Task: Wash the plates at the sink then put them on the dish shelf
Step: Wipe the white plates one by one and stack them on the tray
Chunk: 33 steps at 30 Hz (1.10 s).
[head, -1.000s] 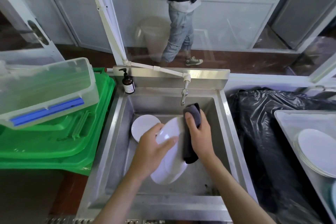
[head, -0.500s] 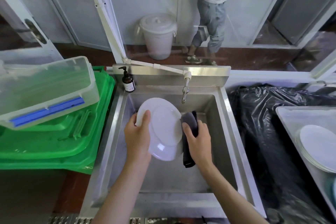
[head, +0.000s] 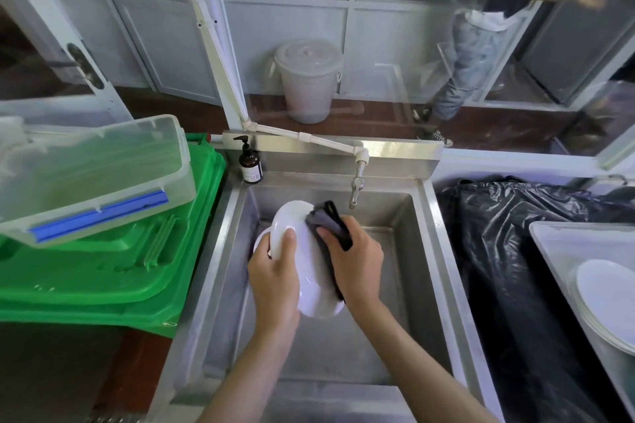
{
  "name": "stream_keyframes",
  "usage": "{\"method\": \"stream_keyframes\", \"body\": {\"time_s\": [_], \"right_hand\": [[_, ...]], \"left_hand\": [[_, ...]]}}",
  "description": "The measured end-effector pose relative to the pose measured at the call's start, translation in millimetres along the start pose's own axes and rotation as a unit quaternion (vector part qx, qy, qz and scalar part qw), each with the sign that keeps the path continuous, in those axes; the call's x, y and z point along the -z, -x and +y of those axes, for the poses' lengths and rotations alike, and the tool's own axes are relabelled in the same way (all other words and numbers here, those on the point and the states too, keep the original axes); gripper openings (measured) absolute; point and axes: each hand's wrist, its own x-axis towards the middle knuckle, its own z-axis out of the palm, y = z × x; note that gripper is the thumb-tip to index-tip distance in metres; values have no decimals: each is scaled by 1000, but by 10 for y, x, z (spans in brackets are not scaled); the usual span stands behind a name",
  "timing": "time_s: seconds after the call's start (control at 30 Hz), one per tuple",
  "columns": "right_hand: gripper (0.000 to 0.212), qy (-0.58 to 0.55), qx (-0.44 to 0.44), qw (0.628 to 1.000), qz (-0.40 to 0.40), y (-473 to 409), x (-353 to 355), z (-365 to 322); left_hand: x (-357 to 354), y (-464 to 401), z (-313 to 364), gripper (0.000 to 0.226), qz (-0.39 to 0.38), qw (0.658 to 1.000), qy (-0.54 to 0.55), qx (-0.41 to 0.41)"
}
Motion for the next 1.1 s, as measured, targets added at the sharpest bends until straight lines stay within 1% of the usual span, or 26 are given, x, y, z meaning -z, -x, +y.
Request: {"method": "stream_keyframes", "body": {"time_s": [0.1,0.17,0.23,0.3,0.33,0.4,0.47,0.53,0.6,0.67,0.7,0.73,0.8,0.83,0.87,0.9,0.93,0.97,1.0,1.03,1.1], "right_hand": [[10,9,-20,1000,-18,115,-18,109],[16,15,10,999,-48,316,-45,126],[32,-1,60,995,-76,481,-54,85],[42,-14,91,993,-73,450,-92,61],[41,-20,86,994,-62,388,-113,51],[29,-39,32,999,-21,247,-155,43],[16,-64,-66,996,17,135,-155,7],[9,-88,-160,983,5,70,-155,-10],[2,-120,-204,971,-25,23,-143,-18],[5,-206,-248,945,-51,-5,-127,-58],[13,-264,-284,920,-64,-15,-107,-91],[24,-327,-326,883,-78,-23,-83,-130],[54,-437,-394,800,-116,-52,-29,-196],[63,-451,-397,788,-135,-71,-30,-177],[61,-452,-379,792,-155,-76,-28,-164],[44,-431,-357,812,-165,-83,-38,-120],[18,-414,-344,825,-171,-76,-37,-106],[9,-403,-338,834,-169,-68,-18,-94],[18,-391,-341,839,-163,-63,-3,-74],[18,-393,-345,837,-157,-72,4,-4],[19,-407,-340,839,-125,-70,26,105]], "left_hand": [[11,-74,86,22,10,999,-13,-29],[12,-122,109,16,26,999,-5,-20],[12,-151,104,16,40,999,3,-8],[9,-143,79,19,38,999,13,-1],[4,-130,68,18,32,999,16,-2],[-13,-93,63,12,12,1000,-8,-25],[-35,-60,51,16,-17,998,-38,-55],[-43,-45,30,27,-42,993,-61,-94],[-56,-28,11,31,-64,983,-95,-142],[-89,12,-3,23,-84,969,-141,-185],[-102,33,-23,15,-93,962,-163,-199],[-107,40,-62,9,-104,957,-180,-204],[-92,-4,-190,9,-136,954,-194,-182],[-76,-37,-239,14,-162,957,-184,-158],[-61,-67,-290,23,-194,954,-181,-138],[-51,-82,-329,32,-223,946,-189,-140],[-46,-78,-354,40,-244,933,-212,-162],[-39,-72,-384,46,-261,915,-241,-193],[-32,-67,-399,50,-274,897,-266,-222],[-19,-78,-397,53,-290,881,-287,-240],[39,-181,-365,50,-331,860,-308,-237]]}}
